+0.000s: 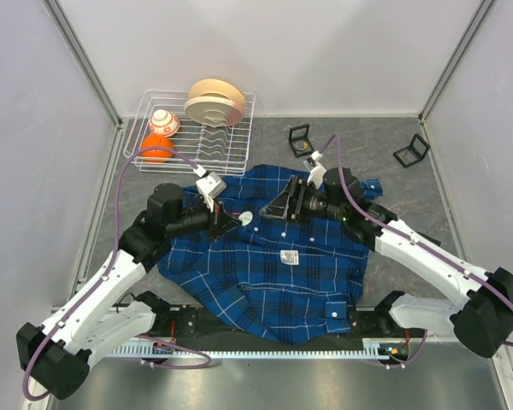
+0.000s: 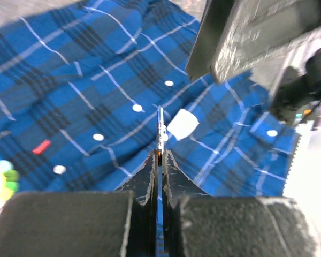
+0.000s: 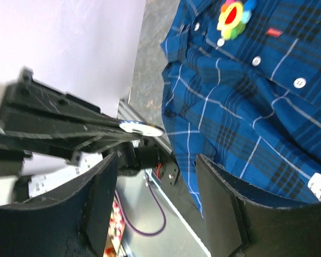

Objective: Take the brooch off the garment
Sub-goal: Close the brooch securely, then pass from the left arm to the right

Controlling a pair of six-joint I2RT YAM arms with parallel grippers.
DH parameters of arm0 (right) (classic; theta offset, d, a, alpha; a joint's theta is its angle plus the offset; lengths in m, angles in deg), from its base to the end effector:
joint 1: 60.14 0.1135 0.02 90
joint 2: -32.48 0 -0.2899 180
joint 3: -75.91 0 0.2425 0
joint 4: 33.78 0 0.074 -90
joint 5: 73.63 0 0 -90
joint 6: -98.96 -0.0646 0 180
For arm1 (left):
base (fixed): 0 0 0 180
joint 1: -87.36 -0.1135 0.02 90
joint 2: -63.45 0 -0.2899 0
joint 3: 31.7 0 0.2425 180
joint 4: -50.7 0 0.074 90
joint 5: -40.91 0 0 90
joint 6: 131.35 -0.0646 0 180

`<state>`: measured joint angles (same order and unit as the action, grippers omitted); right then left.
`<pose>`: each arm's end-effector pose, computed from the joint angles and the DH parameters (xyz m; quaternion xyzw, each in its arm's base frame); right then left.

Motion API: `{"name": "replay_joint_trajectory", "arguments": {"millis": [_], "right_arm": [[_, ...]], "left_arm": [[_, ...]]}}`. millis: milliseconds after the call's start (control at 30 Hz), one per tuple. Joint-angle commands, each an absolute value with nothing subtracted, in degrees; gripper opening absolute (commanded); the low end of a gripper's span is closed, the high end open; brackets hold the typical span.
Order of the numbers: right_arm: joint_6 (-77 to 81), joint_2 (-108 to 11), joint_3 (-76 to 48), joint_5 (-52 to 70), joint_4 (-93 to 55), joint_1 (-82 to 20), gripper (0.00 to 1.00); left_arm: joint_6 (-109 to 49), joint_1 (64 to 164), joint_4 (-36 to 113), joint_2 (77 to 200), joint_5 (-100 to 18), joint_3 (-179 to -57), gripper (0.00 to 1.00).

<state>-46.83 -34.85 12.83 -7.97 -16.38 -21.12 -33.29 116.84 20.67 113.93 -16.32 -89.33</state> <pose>0.1958 0.1929 0.3140 0.0008 0.8174 0.5223 0.2432 0.1520 -0.1261 0.3174 0.3018 0.7566 -0.3932 0.4265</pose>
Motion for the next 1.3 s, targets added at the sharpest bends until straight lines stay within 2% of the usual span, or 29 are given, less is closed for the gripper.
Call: {"name": "replay_joint_trajectory", "arguments": {"millis": [0,133,200,267,333,600,933,1100,1200,1267], "right_arm": [[-49.29,-36.24,1.04,4.74,-4.52,-20.68,0.66],[-58.25,-43.80,-9.24,8.01,-0.22,-18.49,0.61],[-59.76,-47.49,-14.60,10.03,4.77,-17.26,0.54],[-61.61,-50.13,-19.53,14.16,10.31,-16.56,0.48],[-62.14,-50.93,-21.03,16.09,13.85,-16.20,0.45],[-64.69,-52.51,-19.37,16.63,11.58,-15.32,0.42],[-67.06,-54.09,-18.58,16.63,8.59,-15.06,0.29],[-67.76,-54.09,-18.05,14.96,7.62,-14.97,0.27],[-68.73,-54.01,-17.09,14.26,6.91,-14.88,0.23],[-69.00,-54.01,-16.38,13.47,6.30,-14.88,0.15]], "left_arm": [[-50.81,120.40,30.65,112.49,-31.82,-87.77,0.02],[-66.35,124.71,35.23,114.34,-39.32,-86.54,0.02],[-71.72,126.99,38.39,114.87,-42.93,-85.75,0.02],[-73.94,128.14,40.32,115.31,-47.04,-85.31,0.02],[-76.67,129.28,42.87,115.48,-48.91,-84.78,0.02],[-80.28,131.57,45.87,116.54,-51.11,-83.55,0.02],[-81.95,133.07,45.69,116.63,-51.02,-83.55,0.02],[-83.18,134.21,45.43,117.85,-51.99,-83.73,0.02],[-83.97,135.17,45.34,118.12,-52.69,-83.64,0.02],[-84.23,135.79,45.43,118.21,-53.31,-83.73,0.02]]}}
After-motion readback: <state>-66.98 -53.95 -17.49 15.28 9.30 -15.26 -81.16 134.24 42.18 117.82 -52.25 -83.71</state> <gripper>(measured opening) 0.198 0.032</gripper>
